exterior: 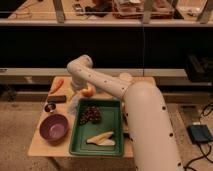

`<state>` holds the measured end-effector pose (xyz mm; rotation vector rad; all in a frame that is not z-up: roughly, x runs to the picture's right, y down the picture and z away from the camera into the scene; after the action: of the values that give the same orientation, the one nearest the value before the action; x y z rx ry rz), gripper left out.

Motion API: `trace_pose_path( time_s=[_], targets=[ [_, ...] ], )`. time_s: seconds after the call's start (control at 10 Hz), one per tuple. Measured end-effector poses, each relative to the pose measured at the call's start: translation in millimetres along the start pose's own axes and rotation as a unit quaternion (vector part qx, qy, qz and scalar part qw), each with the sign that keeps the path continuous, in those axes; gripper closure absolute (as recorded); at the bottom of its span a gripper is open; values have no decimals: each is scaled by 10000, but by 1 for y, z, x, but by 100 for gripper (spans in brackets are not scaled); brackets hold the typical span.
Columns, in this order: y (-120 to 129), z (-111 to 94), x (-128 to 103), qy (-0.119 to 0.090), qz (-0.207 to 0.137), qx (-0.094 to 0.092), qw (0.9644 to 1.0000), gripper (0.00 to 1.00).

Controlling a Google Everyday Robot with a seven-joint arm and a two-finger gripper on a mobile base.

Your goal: Place towel in tray

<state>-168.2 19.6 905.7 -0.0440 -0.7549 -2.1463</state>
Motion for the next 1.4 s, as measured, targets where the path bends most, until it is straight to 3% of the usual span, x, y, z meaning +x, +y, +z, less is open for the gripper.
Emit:
trace_pose_path(
  time_s=[0.3, 1.1, 1.4],
  targets=[
    [-14, 4, -8, -92, -96, 36, 9999, 20],
    [-41, 12, 7, -241, -411, 27, 9989, 20],
    [-44, 31, 0, -409, -413, 50, 9983, 20]
  ],
)
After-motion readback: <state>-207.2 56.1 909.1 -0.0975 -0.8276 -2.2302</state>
